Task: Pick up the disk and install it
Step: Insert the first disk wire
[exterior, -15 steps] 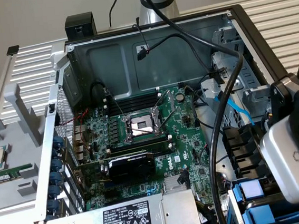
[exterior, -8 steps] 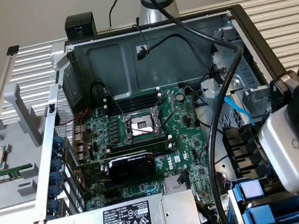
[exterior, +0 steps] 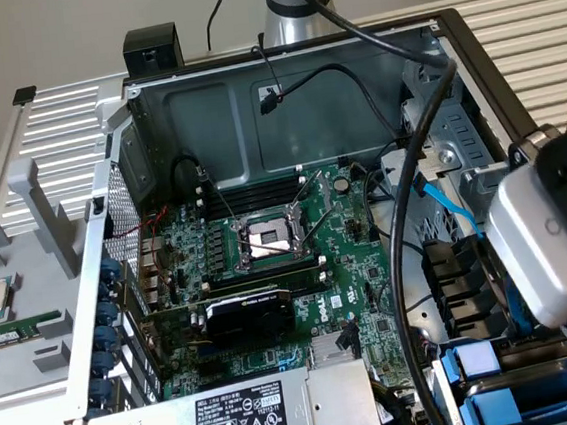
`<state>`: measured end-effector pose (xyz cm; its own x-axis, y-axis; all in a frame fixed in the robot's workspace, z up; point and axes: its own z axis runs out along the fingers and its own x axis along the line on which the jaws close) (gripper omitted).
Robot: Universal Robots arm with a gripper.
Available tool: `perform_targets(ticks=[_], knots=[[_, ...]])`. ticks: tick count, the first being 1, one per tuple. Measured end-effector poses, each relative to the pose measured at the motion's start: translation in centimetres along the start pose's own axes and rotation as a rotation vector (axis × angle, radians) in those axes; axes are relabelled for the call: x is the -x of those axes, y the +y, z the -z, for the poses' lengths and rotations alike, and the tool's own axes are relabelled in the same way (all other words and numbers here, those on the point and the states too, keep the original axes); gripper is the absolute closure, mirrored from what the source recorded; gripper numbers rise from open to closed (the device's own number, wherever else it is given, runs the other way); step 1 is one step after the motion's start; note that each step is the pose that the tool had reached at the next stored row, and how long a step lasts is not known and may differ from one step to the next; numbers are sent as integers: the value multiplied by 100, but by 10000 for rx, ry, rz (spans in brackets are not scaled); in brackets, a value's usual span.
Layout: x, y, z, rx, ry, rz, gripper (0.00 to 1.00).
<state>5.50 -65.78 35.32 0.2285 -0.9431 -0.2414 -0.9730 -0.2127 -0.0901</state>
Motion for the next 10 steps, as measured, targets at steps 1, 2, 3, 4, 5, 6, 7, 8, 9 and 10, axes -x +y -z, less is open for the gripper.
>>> perform_targets(ticks=[1,2,3,4,5,6,7,8,9,10], knots=[[15,-4,1,26,110,5,83],[29,-7,1,48,200,8,83],[43,-11,2,64,272,10,83],[56,-14,5,77,324,13,83],[69,-17,8,89,371,13,83],[83,-20,11,99,411,14,83],[94,-23,14,110,448,16,83],[105,-26,16,121,481,16,83],[113,-28,18,135,513,15,83],[119,-29,20,153,544,15,83]])
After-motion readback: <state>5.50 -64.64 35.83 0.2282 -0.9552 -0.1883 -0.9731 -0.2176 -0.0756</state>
